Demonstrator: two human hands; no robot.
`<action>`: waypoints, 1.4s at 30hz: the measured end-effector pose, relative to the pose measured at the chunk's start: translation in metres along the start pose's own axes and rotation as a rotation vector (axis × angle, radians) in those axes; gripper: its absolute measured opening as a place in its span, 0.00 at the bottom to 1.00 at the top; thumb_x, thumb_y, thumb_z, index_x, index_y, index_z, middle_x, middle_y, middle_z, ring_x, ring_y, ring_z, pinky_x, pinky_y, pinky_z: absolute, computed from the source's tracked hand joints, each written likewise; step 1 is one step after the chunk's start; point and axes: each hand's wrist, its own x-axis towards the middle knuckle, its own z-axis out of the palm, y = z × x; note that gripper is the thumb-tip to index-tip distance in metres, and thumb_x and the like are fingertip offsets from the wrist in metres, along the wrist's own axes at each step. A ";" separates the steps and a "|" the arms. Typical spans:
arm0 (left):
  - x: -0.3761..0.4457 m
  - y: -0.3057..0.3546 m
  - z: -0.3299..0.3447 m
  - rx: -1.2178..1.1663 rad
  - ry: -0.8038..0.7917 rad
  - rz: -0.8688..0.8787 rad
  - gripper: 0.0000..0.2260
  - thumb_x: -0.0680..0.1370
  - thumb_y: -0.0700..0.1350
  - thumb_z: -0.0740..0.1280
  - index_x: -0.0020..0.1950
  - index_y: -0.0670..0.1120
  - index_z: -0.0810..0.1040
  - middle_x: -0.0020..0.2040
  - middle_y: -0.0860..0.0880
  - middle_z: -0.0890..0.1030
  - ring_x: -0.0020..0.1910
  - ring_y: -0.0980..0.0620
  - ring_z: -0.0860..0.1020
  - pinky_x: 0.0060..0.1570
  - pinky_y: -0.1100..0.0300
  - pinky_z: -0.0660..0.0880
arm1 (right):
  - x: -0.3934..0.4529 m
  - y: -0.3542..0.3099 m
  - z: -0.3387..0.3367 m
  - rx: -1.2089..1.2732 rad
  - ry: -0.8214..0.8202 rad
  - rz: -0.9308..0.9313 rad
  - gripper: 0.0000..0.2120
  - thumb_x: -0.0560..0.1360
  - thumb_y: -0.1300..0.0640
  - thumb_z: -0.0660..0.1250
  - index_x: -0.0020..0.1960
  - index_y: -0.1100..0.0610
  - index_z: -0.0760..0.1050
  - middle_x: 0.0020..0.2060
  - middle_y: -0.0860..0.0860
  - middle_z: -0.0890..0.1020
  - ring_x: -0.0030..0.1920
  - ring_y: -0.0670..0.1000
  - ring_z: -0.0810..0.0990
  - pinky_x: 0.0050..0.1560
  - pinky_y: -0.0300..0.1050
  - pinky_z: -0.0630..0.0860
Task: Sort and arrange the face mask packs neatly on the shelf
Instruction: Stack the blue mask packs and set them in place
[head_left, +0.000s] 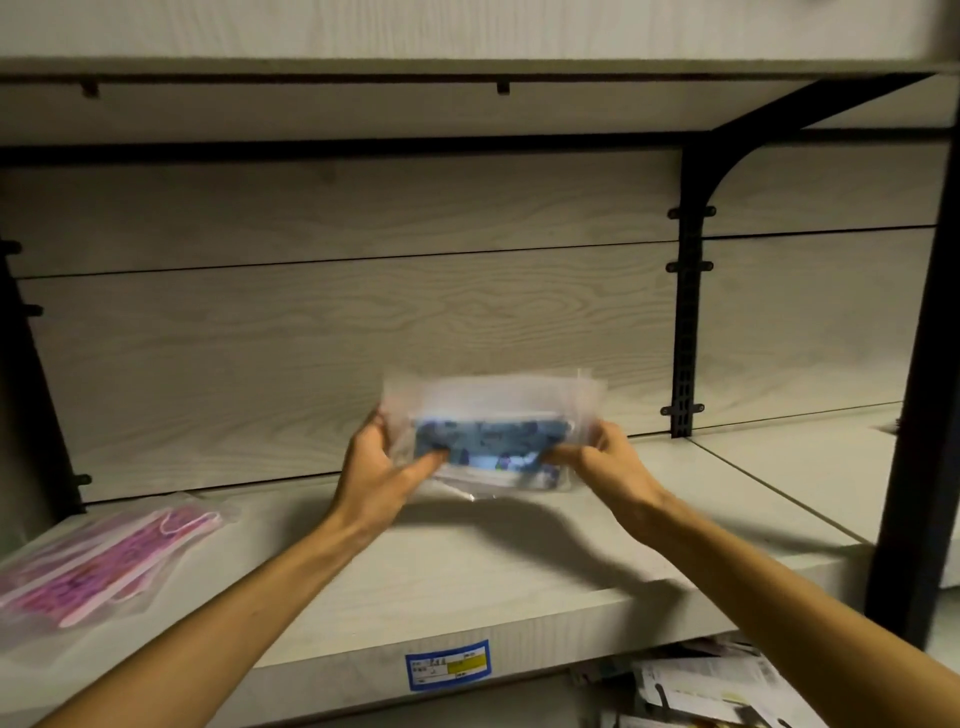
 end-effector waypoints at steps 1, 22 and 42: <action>0.004 0.001 -0.002 -0.046 0.002 0.040 0.21 0.69 0.31 0.79 0.56 0.46 0.77 0.52 0.49 0.85 0.48 0.58 0.84 0.49 0.66 0.79 | 0.003 -0.002 -0.002 0.027 0.018 -0.005 0.11 0.70 0.71 0.70 0.41 0.57 0.85 0.38 0.54 0.86 0.34 0.47 0.79 0.32 0.36 0.76; 0.044 0.083 -0.024 0.715 -0.188 0.353 0.26 0.64 0.54 0.71 0.62 0.51 0.78 0.48 0.53 0.84 0.45 0.48 0.82 0.49 0.53 0.80 | 0.027 -0.071 -0.039 -0.537 -0.551 0.128 0.20 0.68 0.51 0.80 0.58 0.51 0.80 0.47 0.47 0.87 0.46 0.45 0.85 0.47 0.41 0.80; -0.026 0.014 0.051 -0.237 -0.052 -0.224 0.26 0.66 0.55 0.77 0.61 0.49 0.79 0.52 0.50 0.87 0.50 0.51 0.86 0.46 0.54 0.82 | -0.010 0.007 0.013 0.116 -0.281 0.079 0.17 0.70 0.63 0.71 0.56 0.48 0.84 0.54 0.53 0.86 0.56 0.55 0.85 0.58 0.52 0.81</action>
